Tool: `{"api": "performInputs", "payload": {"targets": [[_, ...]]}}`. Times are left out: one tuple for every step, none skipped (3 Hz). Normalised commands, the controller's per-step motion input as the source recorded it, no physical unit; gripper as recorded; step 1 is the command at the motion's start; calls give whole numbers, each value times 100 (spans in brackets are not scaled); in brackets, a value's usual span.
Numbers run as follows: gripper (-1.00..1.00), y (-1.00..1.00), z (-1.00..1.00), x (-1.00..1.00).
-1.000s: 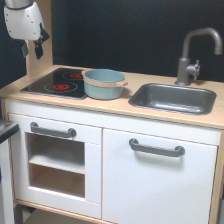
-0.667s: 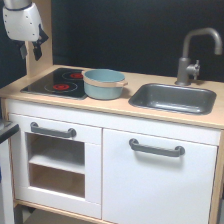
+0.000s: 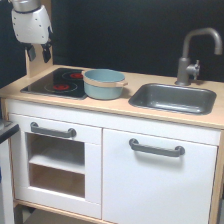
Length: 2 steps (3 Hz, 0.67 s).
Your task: Place the pot in the sink
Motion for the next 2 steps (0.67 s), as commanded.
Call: {"api": "performInputs", "payload": {"targets": [[85,21,-60,100],[91,0,-100,32]]}}
